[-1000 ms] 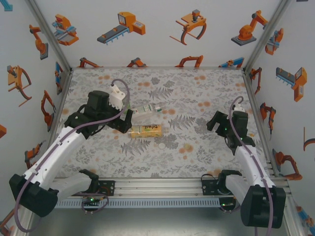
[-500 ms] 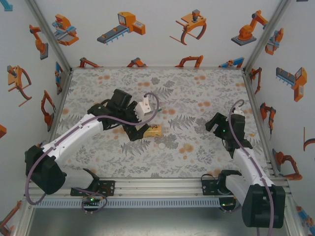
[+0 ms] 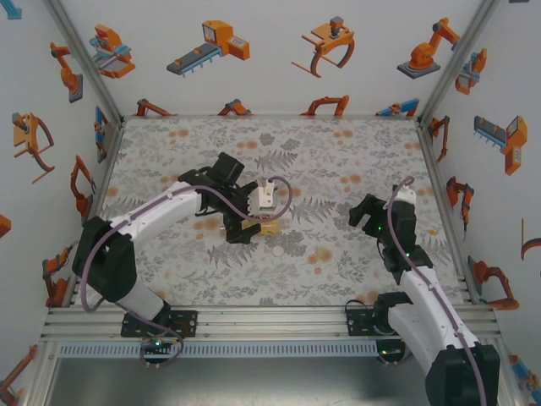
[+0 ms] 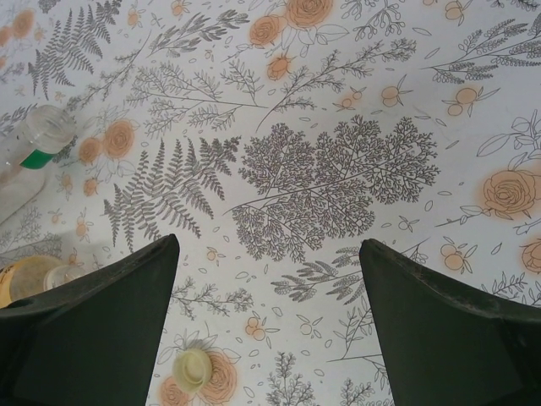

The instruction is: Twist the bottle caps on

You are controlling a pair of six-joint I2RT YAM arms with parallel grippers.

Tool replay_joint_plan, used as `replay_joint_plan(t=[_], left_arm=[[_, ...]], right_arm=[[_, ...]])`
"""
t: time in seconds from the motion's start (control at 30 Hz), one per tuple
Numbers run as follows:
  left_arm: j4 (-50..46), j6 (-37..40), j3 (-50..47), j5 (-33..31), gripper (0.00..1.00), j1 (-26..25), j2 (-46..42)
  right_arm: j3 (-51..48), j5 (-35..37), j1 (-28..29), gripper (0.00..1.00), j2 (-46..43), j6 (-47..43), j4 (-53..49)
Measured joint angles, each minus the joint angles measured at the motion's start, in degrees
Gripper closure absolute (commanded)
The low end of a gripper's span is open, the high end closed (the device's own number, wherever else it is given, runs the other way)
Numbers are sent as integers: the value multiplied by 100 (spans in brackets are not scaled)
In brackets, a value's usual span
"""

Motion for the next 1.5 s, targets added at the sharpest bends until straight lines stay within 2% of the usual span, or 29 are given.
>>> replay_joint_plan(t=[0.4, 0.97, 1.27, 1.5], left_arm=[[278, 374, 153, -575, 6, -13, 1141], [595, 463, 328, -970, 14, -157, 1718], [610, 498, 389, -1054, 27, -195, 1773], [601, 501, 448, -1047, 43, -195, 1812]], right_arm=[[0, 151, 50, 21, 70, -13, -35], [0, 212, 66, 21, 90, -13, -37], [0, 212, 66, 21, 87, -13, -37], [0, 212, 66, 21, 87, -13, -37]])
